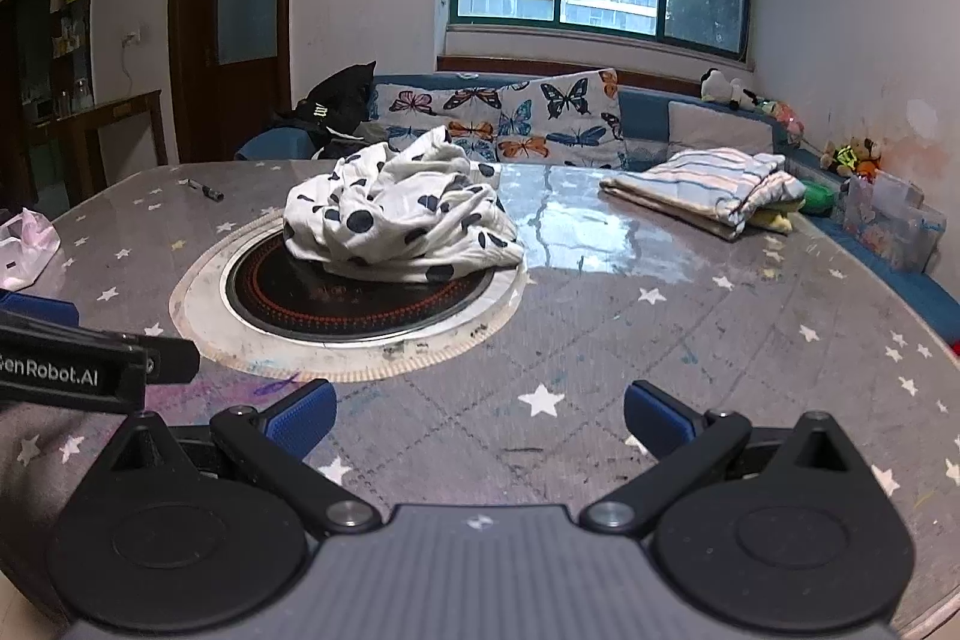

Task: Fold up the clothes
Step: 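Move both grippers toward the crumpled white polka-dot garment, then grasp the polka-dot garment edge with the right gripper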

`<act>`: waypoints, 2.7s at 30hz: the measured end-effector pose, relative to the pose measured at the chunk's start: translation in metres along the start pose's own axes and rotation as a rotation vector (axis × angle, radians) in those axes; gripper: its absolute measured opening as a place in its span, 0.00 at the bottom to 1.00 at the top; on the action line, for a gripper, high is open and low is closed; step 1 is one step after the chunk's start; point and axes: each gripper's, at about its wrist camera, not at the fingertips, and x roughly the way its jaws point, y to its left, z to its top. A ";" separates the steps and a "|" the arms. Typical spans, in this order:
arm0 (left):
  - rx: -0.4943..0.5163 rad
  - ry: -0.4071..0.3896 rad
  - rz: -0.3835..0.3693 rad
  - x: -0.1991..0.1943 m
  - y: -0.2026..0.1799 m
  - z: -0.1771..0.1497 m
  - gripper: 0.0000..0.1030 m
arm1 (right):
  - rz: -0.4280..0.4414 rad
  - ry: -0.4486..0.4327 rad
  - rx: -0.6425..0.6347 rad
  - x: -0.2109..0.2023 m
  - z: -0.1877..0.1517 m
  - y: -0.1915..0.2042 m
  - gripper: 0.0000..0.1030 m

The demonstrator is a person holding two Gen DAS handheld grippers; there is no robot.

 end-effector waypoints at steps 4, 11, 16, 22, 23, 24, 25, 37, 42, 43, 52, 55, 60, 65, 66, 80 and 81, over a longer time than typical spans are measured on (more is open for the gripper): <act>-0.023 0.017 -0.021 0.005 0.007 -0.001 1.00 | 0.000 0.016 -0.015 0.002 0.000 0.004 1.00; -0.054 0.049 -0.023 0.010 0.016 0.003 1.00 | 0.015 0.034 -0.040 0.011 0.003 0.013 1.00; -0.069 0.071 -0.013 0.019 0.019 0.012 1.00 | 0.028 0.057 -0.042 0.022 0.009 0.015 1.00; -0.064 0.061 -0.010 0.026 0.019 0.028 1.00 | 0.046 0.060 -0.045 0.032 0.019 0.013 1.00; -0.059 0.060 -0.009 0.028 0.019 0.030 1.00 | 0.049 0.060 -0.044 0.033 0.020 0.013 1.00; -0.055 0.058 -0.008 0.029 0.018 0.032 1.00 | 0.050 0.062 -0.044 0.035 0.021 0.013 1.00; -0.052 0.057 -0.009 0.031 0.017 0.035 1.00 | 0.050 0.063 -0.046 0.038 0.022 0.013 1.00; -0.020 0.090 -0.003 0.069 0.004 0.054 1.00 | 0.059 0.087 -0.037 0.076 0.034 0.003 1.00; 0.000 0.094 0.002 0.079 0.000 0.062 1.00 | 0.062 0.106 -0.018 0.088 0.035 0.001 1.00; 0.003 0.091 0.002 0.080 0.000 0.064 1.00 | 0.062 0.108 -0.019 0.090 0.036 0.001 1.00; 0.016 0.092 0.010 0.092 -0.003 0.075 1.00 | 0.062 0.121 -0.023 0.101 0.040 0.002 1.00; 0.018 0.096 0.009 0.095 -0.002 0.076 1.00 | 0.062 0.125 -0.025 0.105 0.041 0.003 1.00; 0.015 0.105 0.010 0.101 0.001 0.079 1.00 | 0.063 0.129 -0.033 0.110 0.044 0.005 1.00; 0.015 0.103 0.011 0.106 0.004 0.085 1.00 | 0.058 0.128 -0.049 0.116 0.050 0.005 1.00; 0.017 0.101 0.014 0.106 0.005 0.086 1.00 | 0.056 0.126 -0.054 0.117 0.052 0.005 1.00; 0.020 0.077 0.040 0.117 0.019 0.121 1.00 | 0.041 0.077 -0.148 0.139 0.100 -0.007 1.00; 0.017 0.078 0.041 0.119 0.020 0.123 1.00 | 0.042 0.079 -0.152 0.142 0.101 -0.008 1.00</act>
